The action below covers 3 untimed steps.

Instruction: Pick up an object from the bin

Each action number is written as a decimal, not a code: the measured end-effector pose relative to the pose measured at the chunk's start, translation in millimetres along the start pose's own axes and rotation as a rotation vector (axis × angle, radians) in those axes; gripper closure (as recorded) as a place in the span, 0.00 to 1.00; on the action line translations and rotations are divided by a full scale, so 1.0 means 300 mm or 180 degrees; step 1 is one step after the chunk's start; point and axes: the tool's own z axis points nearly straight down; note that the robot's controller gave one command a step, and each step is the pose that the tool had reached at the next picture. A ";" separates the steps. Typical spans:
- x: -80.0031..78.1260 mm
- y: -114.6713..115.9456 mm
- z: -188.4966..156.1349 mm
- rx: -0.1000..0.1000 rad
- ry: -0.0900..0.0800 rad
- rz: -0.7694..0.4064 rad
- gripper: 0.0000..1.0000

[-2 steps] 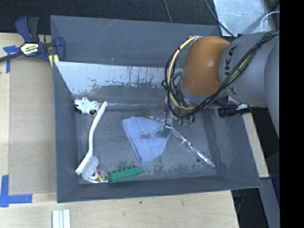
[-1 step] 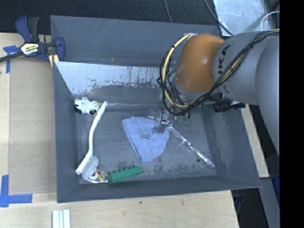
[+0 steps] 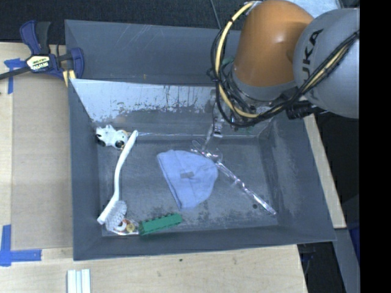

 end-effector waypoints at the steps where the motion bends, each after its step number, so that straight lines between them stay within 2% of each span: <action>1: -0.018 -0.002 0.313 -0.0002 -0.0022 0.0101 0.00; 2: -0.015 -0.003 0.403 0.0001 0.0001 0.0257 0.00; 3: 0.009 0.209 0.145 -0.0013 -0.0035 0.0031 0.00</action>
Offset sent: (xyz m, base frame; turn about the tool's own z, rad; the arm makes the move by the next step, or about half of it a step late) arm 0.0133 -0.0004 -0.0630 0.4277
